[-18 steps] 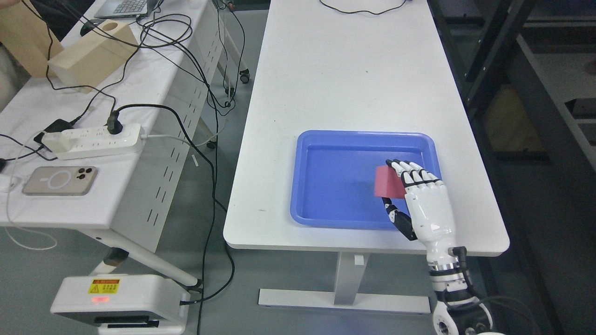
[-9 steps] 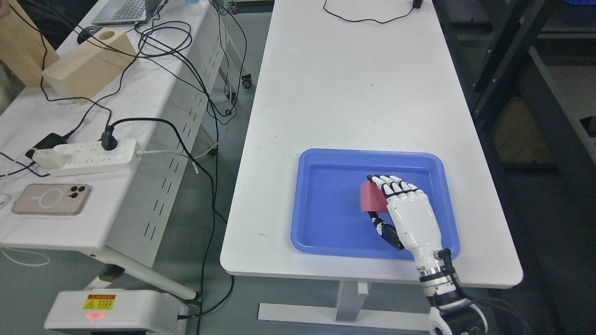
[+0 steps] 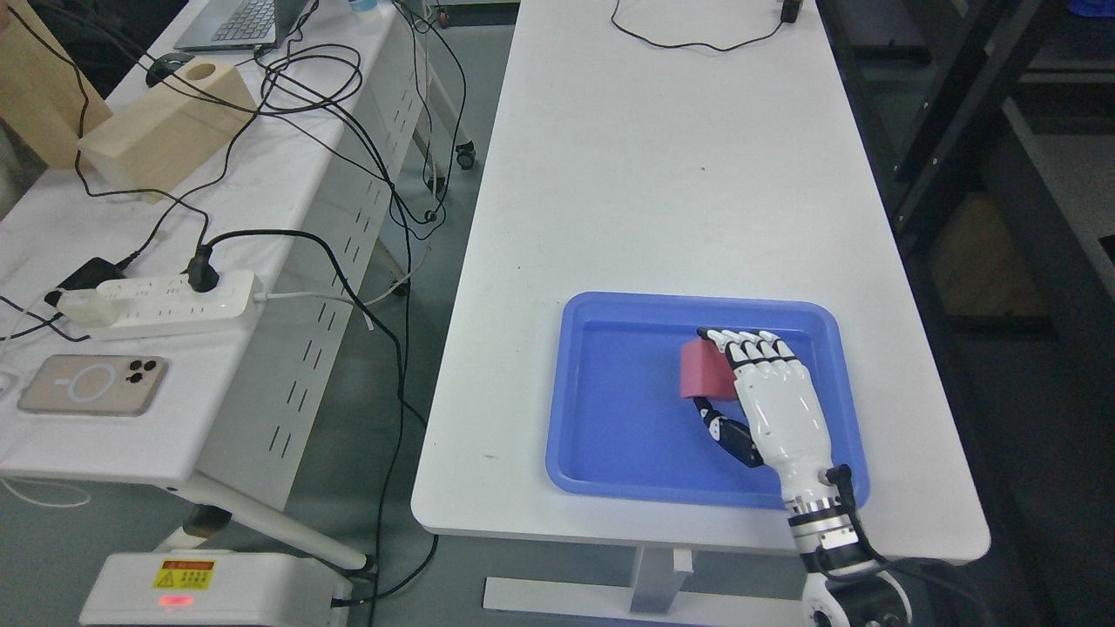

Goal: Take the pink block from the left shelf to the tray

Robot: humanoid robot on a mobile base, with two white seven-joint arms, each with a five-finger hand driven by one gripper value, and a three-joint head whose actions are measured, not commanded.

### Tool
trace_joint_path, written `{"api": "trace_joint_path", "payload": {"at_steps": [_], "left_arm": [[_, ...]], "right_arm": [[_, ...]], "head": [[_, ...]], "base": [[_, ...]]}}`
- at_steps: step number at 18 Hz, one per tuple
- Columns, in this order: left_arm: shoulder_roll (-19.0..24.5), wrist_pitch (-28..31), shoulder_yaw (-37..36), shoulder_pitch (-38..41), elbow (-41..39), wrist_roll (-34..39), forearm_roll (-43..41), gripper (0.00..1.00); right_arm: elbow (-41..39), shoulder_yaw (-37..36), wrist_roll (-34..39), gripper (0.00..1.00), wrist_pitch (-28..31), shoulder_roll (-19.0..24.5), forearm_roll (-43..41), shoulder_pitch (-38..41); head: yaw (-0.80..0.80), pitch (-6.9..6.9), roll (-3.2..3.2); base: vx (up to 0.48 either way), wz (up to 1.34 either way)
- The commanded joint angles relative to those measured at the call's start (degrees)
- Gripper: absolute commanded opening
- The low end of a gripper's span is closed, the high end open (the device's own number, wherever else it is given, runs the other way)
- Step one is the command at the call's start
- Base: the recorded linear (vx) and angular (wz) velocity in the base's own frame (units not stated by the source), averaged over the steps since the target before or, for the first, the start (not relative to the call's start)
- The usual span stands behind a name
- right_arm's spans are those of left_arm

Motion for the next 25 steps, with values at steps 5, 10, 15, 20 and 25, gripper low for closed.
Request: {"api": "trace_joint_path", "payload": {"at_steps": [5,10,15,20,25], "left_arm": [[1.00,-0.03,0.00,-1.67,-1.00,0.03,0.00,1.00],[1.00,-0.03,0.00,-1.67,-1.00,0.03,0.00,1.00],[1.00,-0.03,0.00,-1.67,-1.00,0.03,0.00,1.00],[1.00,-0.03,0.00,-1.67,-1.00,0.03,0.00,1.00],[1.00,-0.03,0.00,-1.67,-1.00,0.03,0.00,1.00]], "right_arm": [[0.06,-3.34,2.43,0.99,1.03,-1.00,-14.86,-0.07],[-0.03,-9.31,3.57,0.99,-0.46,-1.00,-37.52,-1.04],[-0.03,-12.66,18.76,0.99,-1.96,-1.00,-59.96,-1.39],[-0.03,-13.89,20.28,0.99,0.06,-1.00,-64.55,-1.39],[-0.03,-16.96,20.36,1.00,-0.12,-1.00,-70.43,-1.57]], "head": [[0.00,0.00,0.00],[0.00,0.00,0.00],[0.00,0.00,0.00],[0.00,0.00,0.00],[0.00,0.00,0.00]], "base": [[0.000,0.00],[0.000,0.00],[0.000,0.00],[-0.019,0.00],[-0.046,0.00]]}}
